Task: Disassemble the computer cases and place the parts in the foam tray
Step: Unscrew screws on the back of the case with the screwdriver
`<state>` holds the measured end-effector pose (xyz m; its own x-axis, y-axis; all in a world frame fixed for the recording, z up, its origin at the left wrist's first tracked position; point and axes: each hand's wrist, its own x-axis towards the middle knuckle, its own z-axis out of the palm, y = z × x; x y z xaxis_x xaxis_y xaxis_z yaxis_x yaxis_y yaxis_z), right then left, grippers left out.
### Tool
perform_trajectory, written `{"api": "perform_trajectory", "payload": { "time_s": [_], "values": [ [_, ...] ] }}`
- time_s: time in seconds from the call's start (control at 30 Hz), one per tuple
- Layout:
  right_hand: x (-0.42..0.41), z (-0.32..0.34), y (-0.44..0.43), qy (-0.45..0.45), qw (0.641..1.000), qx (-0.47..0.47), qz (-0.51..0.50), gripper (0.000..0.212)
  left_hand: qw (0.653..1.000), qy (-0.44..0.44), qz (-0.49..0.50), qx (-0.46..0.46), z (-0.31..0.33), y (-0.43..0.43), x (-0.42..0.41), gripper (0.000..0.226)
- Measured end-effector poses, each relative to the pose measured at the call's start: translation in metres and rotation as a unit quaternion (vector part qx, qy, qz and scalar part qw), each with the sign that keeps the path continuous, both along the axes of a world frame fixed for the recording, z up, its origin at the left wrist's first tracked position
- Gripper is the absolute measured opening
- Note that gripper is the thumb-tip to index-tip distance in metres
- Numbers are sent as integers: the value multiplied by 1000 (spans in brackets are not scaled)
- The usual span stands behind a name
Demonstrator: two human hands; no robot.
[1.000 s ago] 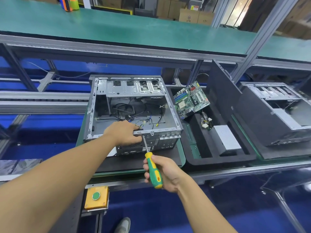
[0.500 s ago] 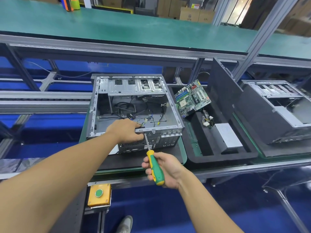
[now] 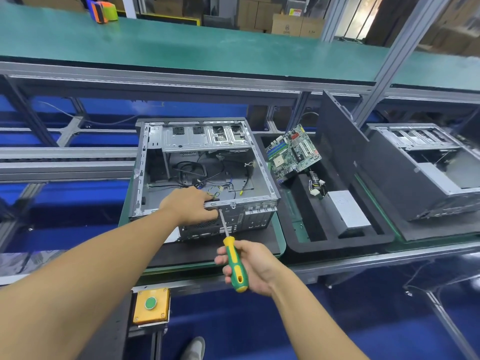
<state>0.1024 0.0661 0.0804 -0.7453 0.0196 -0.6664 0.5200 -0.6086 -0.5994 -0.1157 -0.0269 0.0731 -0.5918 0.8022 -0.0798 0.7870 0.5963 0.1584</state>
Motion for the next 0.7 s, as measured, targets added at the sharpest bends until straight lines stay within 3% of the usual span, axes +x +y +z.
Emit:
{"api": "perform_trajectory", "payload": {
  "time_s": [0.1, 0.17, 0.27, 0.37, 0.43, 0.57, 0.7],
  "values": [
    [-1, -9, -10, 16, 985, 167, -45, 15, 1000, -1, 0, -5, 0, -1, -1, 60],
    [-2, -12, -12, 13, 971, 231, -53, 23, 1000, -1, 0, -6, 0, -1, 0, 58],
    [-5, -3, -8, 2, 991, 127, -32, 20, 1000, -3, -3, -2, 1, -1, 0, 61],
    [-5, 4, -2, -6, 1000, 16, -2, 33, 1000, 0, -5, 2, -2, 0, -2, 63],
    [-5, 0, -5, -10, 999, 49, -10, 35, 1000, 1, -3, 3, -2, 0, -2, 64],
    [-4, -8, -13, 9, 990, 135, -50, 20, 1000, 0, 7, -6, -2, 0, 0, 65],
    [-6, -4, -12, -5, 994, 92, -50, 23, 1000, -3, 3, -1, 0, 0, 0, 62]
  ]
}}
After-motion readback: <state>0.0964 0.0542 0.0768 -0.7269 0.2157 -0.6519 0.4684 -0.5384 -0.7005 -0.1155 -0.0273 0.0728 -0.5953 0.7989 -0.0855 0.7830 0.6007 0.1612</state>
